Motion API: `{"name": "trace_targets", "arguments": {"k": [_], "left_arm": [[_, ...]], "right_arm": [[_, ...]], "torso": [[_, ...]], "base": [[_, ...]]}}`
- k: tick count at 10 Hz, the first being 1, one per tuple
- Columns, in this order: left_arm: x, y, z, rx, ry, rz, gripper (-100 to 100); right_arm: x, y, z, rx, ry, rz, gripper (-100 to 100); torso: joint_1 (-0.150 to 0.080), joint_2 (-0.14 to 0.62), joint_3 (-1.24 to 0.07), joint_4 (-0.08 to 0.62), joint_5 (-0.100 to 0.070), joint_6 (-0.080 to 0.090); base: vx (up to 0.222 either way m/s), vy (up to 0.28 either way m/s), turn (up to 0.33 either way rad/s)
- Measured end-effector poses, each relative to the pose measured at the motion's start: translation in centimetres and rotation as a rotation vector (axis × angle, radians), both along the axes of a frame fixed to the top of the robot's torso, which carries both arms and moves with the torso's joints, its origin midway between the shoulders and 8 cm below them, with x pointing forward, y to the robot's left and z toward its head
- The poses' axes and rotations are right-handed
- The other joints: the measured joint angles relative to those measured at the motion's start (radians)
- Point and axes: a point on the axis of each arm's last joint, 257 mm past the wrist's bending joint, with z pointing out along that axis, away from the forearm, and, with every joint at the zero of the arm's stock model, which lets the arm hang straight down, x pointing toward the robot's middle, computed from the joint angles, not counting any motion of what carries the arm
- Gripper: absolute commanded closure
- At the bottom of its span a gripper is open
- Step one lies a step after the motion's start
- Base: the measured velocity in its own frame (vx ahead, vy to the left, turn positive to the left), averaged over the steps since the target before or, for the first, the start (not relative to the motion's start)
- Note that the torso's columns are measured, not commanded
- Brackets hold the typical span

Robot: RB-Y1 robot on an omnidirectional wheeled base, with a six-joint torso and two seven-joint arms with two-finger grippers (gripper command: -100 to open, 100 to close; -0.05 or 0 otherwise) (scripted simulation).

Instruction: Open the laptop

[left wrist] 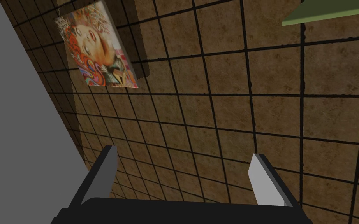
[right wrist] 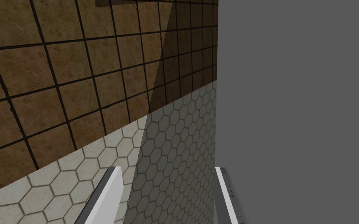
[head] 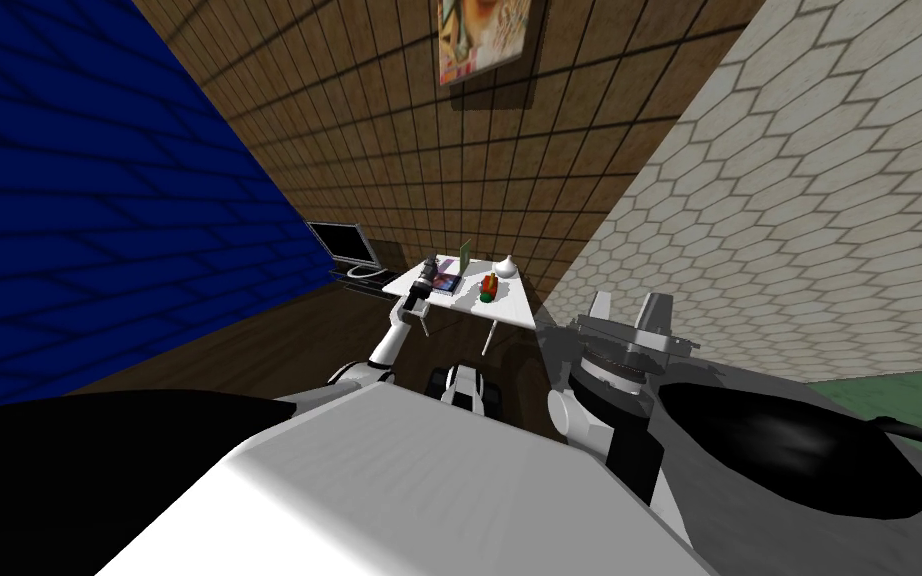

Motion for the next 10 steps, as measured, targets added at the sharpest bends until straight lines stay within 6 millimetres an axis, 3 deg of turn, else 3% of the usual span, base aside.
{"name": "trace_targets", "arguments": {"k": [10], "left_arm": [[7.6, -1.6, -1.0, 0.080, 0.122, 0.021, -100]], "right_arm": [[0.0, 0.0, 0.0, 0.000, 0.000, 0.000, 0]], "torso": [[0.000, 0.000, 0.000, 0.000, 0.000, 0.000]], "base": [[-0.003, 0.004, -0.012]]}}
